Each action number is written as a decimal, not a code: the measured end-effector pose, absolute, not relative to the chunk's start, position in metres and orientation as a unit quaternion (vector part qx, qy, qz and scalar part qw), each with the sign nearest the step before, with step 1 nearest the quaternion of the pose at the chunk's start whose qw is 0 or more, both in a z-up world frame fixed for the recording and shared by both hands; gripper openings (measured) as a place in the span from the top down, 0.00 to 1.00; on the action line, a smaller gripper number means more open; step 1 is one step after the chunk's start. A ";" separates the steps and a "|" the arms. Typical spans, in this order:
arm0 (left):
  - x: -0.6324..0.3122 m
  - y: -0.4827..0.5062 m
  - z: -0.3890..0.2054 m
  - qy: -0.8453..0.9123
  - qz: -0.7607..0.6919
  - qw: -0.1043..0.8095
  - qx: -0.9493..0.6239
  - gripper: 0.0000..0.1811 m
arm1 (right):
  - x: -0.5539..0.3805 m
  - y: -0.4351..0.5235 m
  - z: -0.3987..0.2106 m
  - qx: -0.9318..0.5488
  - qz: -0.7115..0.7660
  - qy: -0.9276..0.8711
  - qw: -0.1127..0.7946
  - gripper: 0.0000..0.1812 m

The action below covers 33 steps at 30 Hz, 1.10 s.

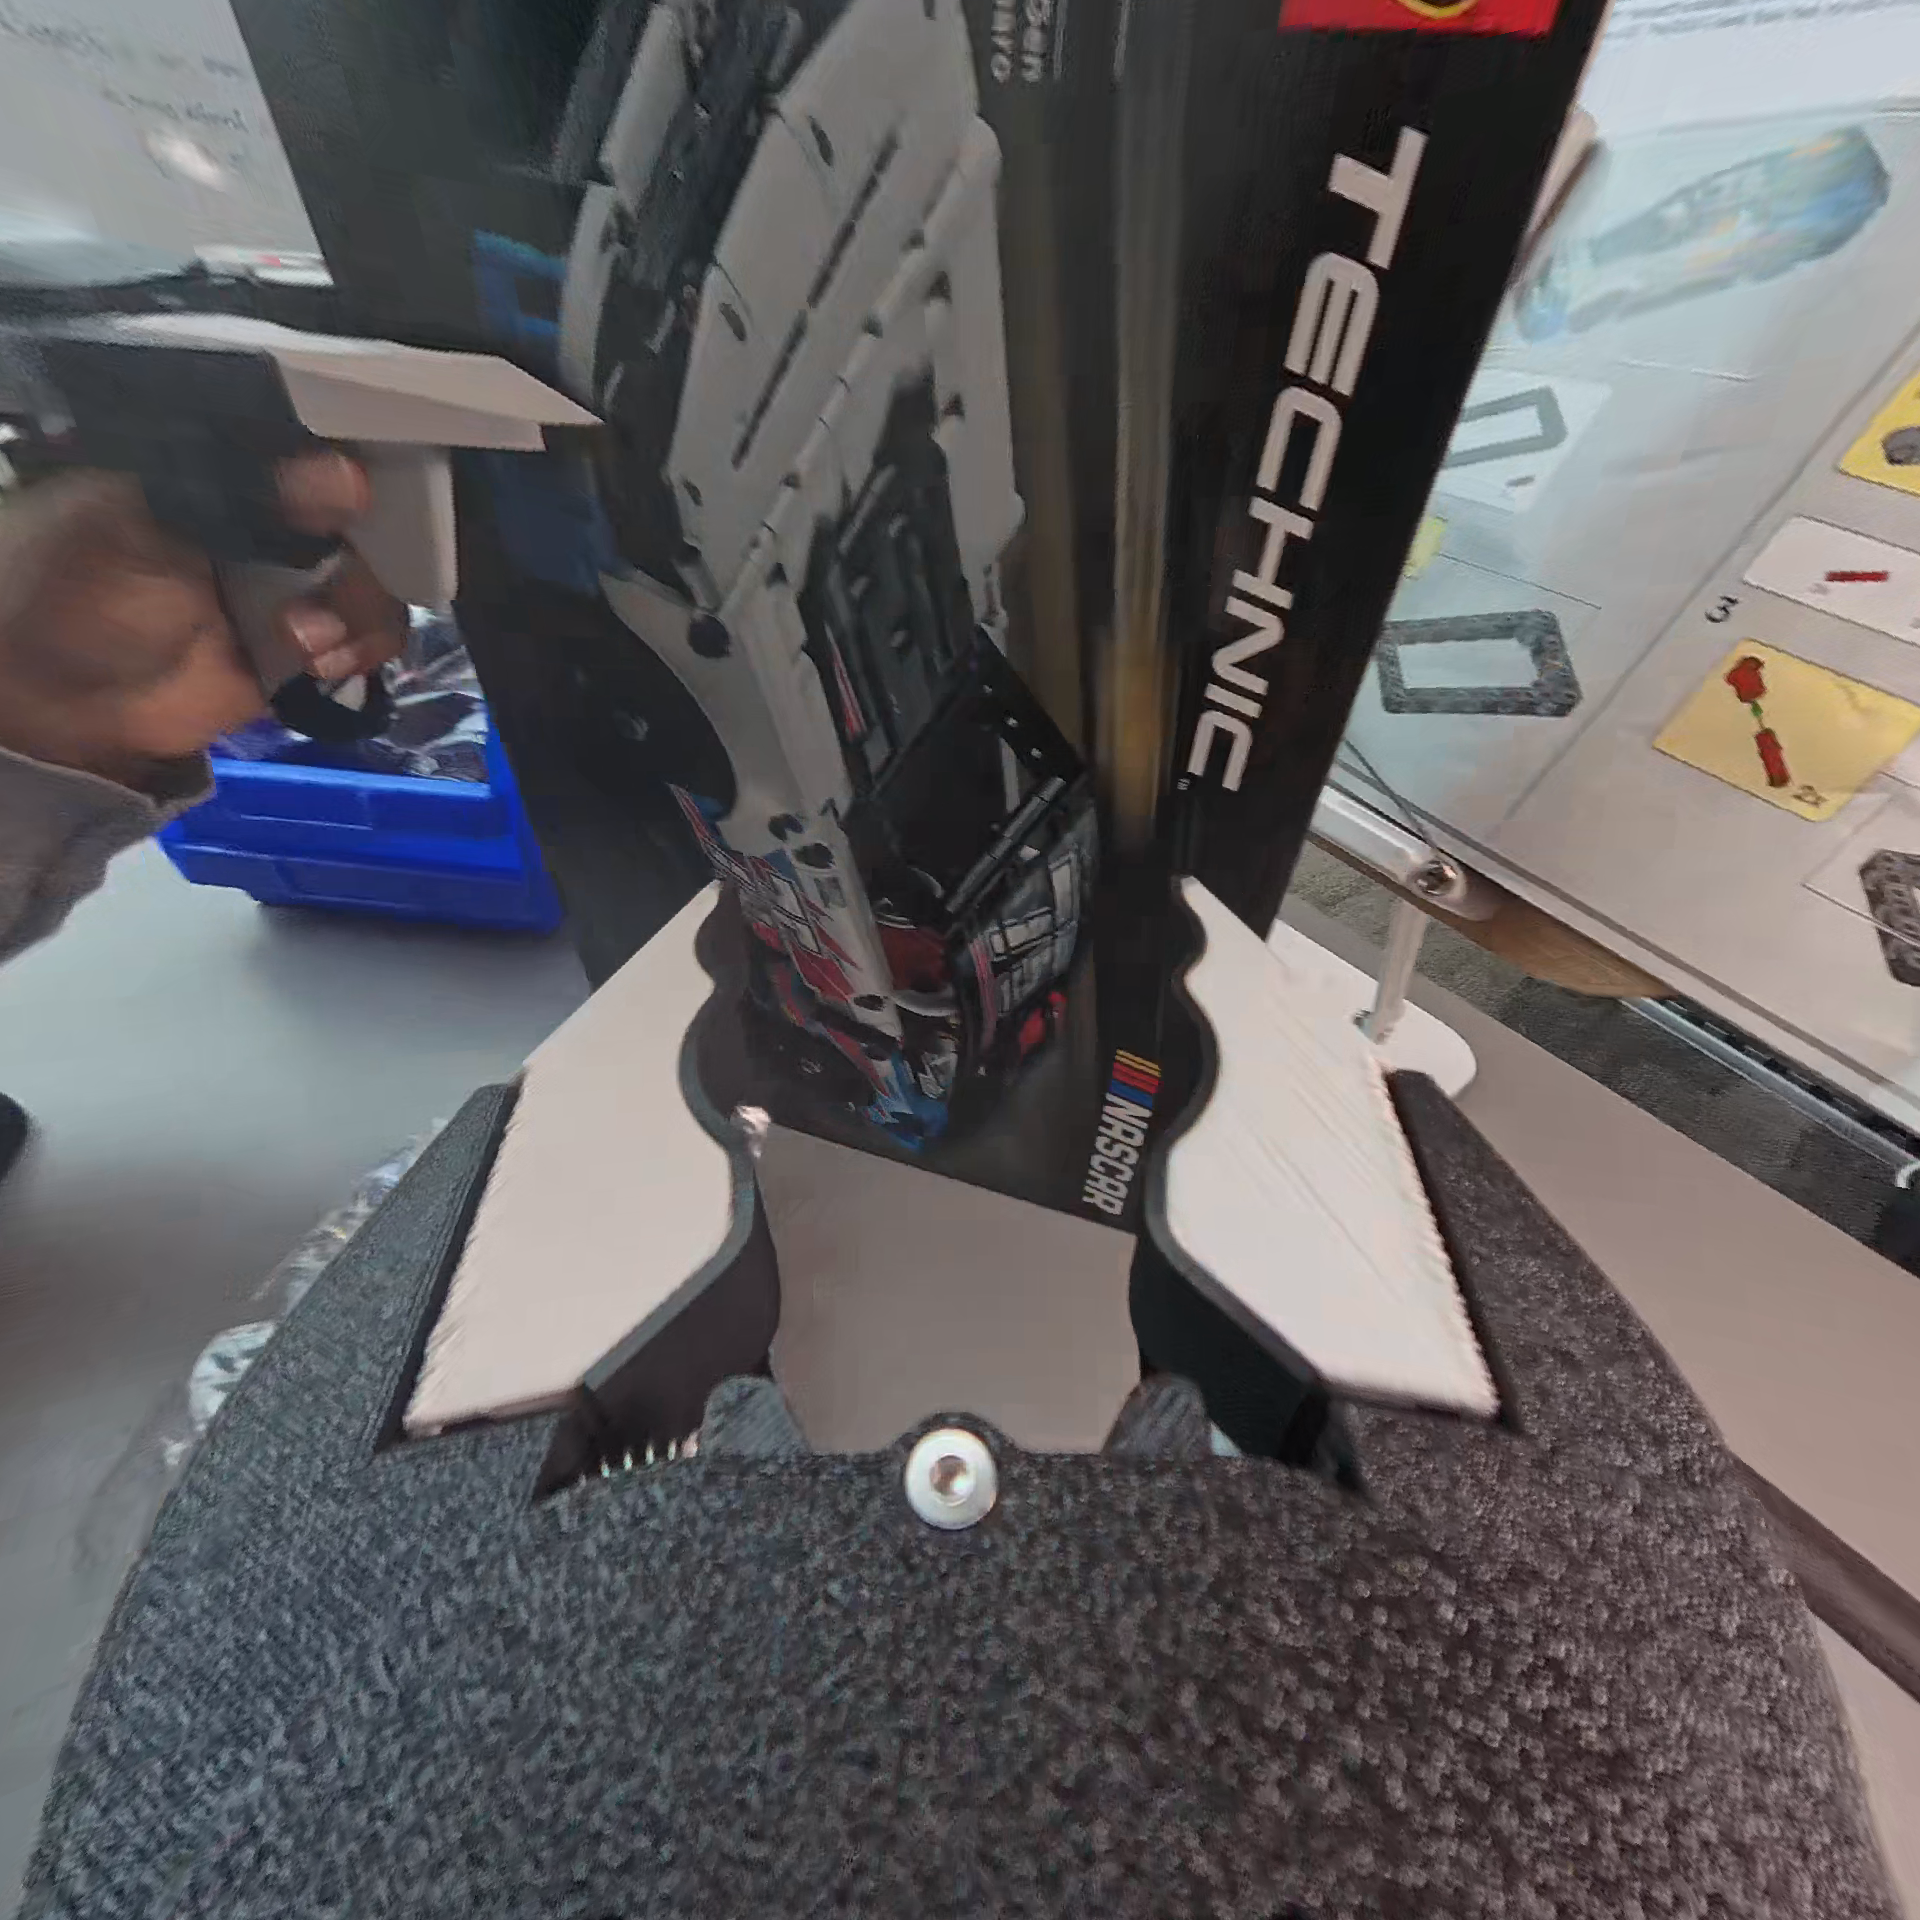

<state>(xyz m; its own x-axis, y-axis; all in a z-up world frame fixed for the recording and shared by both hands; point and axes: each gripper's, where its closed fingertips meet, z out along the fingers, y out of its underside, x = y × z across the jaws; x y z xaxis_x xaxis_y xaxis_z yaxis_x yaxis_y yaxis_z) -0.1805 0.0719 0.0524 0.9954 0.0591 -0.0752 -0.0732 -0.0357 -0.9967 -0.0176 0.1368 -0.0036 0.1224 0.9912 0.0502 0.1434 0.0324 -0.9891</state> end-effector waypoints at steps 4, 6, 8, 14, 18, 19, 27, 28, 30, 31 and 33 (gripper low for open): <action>-0.160 0.046 0.062 -0.034 0.004 0.723 -0.690 0.44 | -0.047 0.070 0.001 -0.539 0.438 -0.542 0.474 0.50; -0.137 0.032 0.064 -0.012 -0.025 0.729 -0.684 0.43 | -0.058 0.040 -0.009 -0.533 0.428 -0.562 0.466 0.47; -0.115 0.019 0.065 0.034 -0.036 0.735 -0.676 0.50 | -0.064 0.023 -0.019 -0.531 0.403 -0.574 0.475 0.43; -0.097 0.014 0.060 0.067 -0.026 0.719 -0.692 0.52 | -0.082 0.025 -0.011 -0.552 0.366 -0.528 0.532 0.39; -0.079 0.011 0.064 0.040 -0.081 0.713 -0.695 0.51 | -0.086 0.031 -0.011 -0.564 0.365 -0.515 0.532 0.33; -0.070 0.007 0.067 0.034 -0.120 0.712 -0.691 0.51 | -0.086 0.031 -0.012 -0.562 0.371 -0.519 0.527 0.31; -0.027 -0.015 0.073 0.092 -0.240 0.689 -0.678 0.65 | -0.067 0.022 0.009 -0.466 0.540 -0.553 0.430 0.37; -0.028 -0.014 0.071 0.106 -0.222 0.687 -0.684 0.66 | -0.066 0.021 0.012 -0.458 0.535 -0.563 0.433 0.38; -0.029 -0.016 0.071 0.131 -0.211 0.688 -0.682 0.70 | -0.065 0.017 0.016 -0.444 0.540 -0.577 0.423 0.38; -0.029 -0.018 0.072 0.137 -0.214 0.689 -0.679 0.71 | -0.064 0.016 0.017 -0.439 0.544 -0.582 0.416 0.38; -0.028 -0.023 0.073 0.152 -0.215 0.692 -0.673 0.71 | -0.062 0.012 0.021 -0.415 0.547 -0.597 0.414 0.38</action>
<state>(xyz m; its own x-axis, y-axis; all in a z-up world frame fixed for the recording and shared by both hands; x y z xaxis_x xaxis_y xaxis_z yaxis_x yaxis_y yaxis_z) -0.0284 -0.0228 0.0730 0.8614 -0.5018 0.0790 0.0930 0.0029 -0.9957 -0.0616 0.0124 0.0208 -0.3117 0.9493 0.0406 0.0431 0.0568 -0.9975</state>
